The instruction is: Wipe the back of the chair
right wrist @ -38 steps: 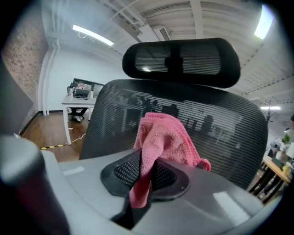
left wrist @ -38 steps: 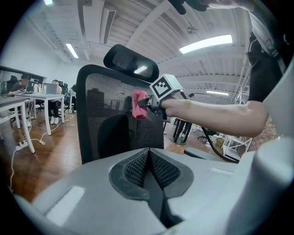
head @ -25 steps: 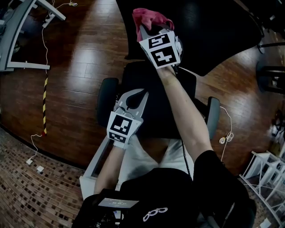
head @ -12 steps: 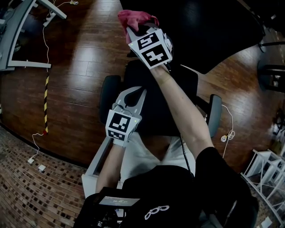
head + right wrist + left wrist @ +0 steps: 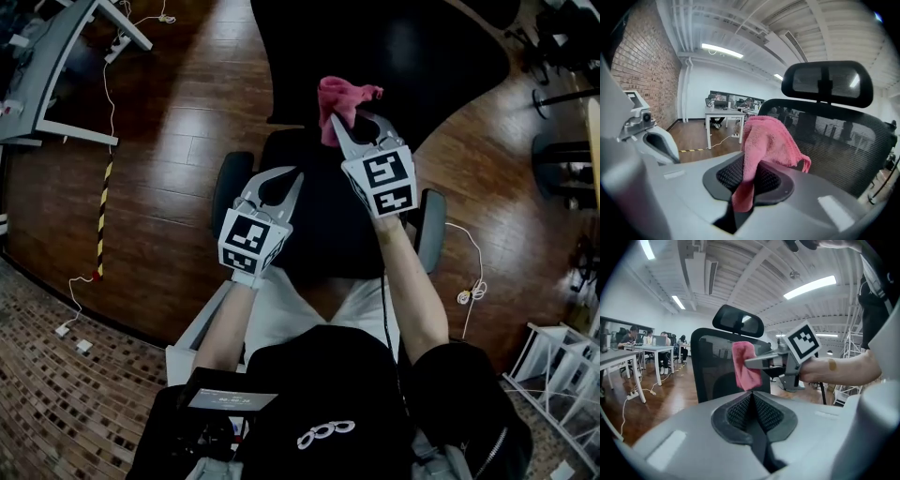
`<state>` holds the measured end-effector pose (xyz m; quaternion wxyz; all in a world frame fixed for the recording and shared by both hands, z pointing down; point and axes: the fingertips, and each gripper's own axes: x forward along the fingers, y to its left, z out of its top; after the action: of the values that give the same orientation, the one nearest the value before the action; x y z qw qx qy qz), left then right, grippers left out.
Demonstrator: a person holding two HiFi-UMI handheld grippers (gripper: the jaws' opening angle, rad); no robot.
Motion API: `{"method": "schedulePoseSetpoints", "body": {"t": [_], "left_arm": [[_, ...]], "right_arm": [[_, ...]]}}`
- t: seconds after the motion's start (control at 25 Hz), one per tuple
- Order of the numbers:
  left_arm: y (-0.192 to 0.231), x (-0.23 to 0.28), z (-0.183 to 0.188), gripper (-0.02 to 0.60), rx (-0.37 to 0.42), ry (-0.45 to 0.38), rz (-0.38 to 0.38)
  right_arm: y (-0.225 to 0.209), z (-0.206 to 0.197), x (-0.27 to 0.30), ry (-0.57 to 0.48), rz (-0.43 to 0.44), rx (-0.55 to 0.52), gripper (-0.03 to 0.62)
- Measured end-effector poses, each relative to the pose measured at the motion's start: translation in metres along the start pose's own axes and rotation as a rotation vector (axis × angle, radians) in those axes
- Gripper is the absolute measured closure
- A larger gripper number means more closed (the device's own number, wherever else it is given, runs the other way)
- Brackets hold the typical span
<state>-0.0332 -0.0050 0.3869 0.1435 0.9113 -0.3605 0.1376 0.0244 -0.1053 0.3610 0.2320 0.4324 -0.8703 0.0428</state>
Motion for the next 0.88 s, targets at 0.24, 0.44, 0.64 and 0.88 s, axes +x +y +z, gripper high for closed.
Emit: {"method": "schedulePoseSetpoints", "body": {"t": [0.24,0.44,0.64,0.88], "left_arm": [[-0.032,-0.003,0.047,0.589,0.066,-0.035,-0.039],[-0.051,-0.016,0.052,0.589,0.106,-0.032,-0.065],[-0.067,-0.024,0.041,0.589,0.122,-0.002,-0.083],[-0.081,-0.021,0.033,0.589,0.094,0.006,-0.109]], "right_arm": [[-0.004,-0.014,-0.082,0.026,-0.051,0.017,0.552],[0.022,-0.033,-0.123,0.026,-0.064,0.062,0.553],[0.051,-0.059,-0.139,0.044,-0.035,0.091,0.553],[0.052,-0.074,-0.143,0.053,-0.032,0.113,0.553]]}}
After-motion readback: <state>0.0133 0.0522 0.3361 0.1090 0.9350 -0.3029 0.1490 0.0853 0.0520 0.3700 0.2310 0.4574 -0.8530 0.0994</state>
